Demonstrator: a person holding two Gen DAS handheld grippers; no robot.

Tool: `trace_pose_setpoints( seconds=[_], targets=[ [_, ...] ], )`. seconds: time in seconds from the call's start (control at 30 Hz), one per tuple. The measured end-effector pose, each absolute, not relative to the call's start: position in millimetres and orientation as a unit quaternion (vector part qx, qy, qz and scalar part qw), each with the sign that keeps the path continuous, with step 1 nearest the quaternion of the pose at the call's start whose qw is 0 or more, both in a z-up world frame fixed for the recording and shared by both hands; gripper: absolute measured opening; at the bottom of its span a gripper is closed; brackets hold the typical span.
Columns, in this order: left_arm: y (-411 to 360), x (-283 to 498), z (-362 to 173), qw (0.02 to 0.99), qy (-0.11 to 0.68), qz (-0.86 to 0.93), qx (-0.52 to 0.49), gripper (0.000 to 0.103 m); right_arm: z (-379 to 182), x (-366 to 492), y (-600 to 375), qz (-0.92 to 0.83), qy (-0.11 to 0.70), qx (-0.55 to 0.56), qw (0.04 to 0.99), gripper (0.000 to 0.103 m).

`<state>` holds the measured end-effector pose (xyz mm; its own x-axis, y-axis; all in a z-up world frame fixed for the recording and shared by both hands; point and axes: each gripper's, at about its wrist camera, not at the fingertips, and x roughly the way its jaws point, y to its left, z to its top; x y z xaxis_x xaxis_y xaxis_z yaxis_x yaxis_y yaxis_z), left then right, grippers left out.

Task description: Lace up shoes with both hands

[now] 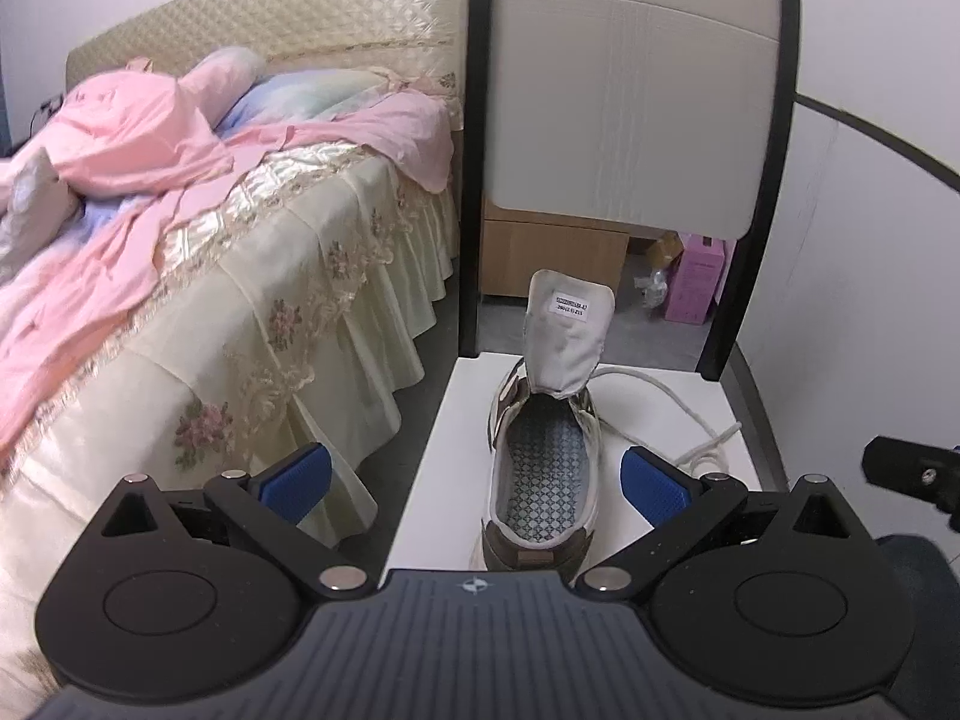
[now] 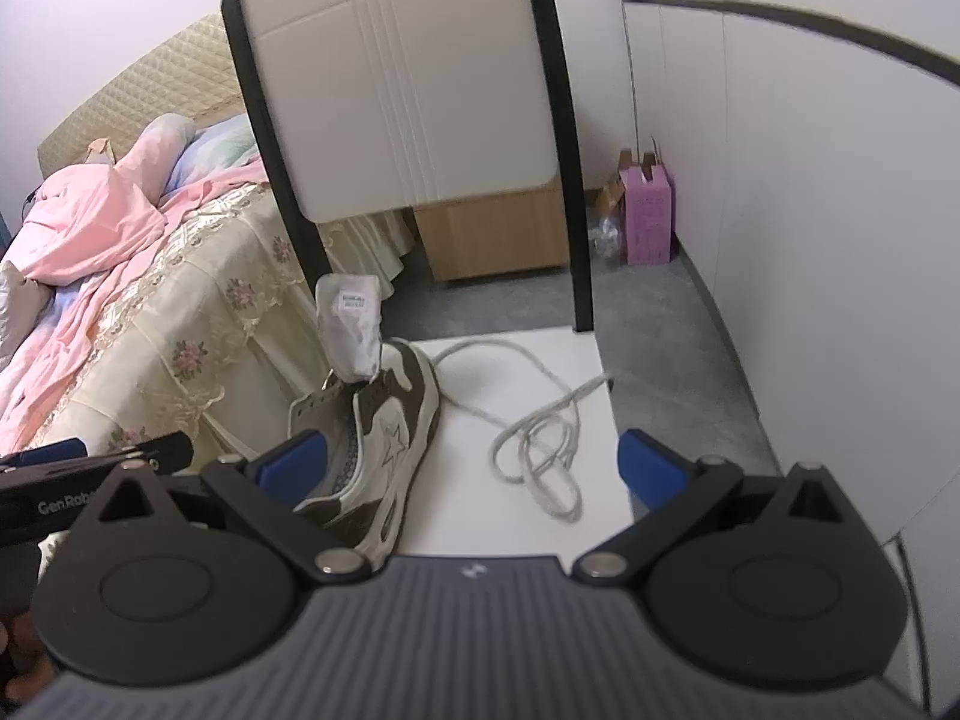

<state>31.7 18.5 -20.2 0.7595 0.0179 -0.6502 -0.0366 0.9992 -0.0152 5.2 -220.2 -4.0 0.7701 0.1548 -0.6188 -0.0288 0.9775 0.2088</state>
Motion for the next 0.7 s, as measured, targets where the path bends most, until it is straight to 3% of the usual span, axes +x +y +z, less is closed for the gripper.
trace_pose_setpoints(
  seconds=[0.33, 0.7],
  targets=[
    [31, 45, -22, 0.933, 0.358, 0.029, -0.014, 0.103, -14, 18, -219, 0.045, 0.349, 0.11, 0.929, 0.103],
    [41, 72, -61, 0.945, 0.326, 0.017, -0.031, 0.103, -57, 43, -221, 0.04, 0.368, 0.133, 0.92, 0.103]
  ],
)
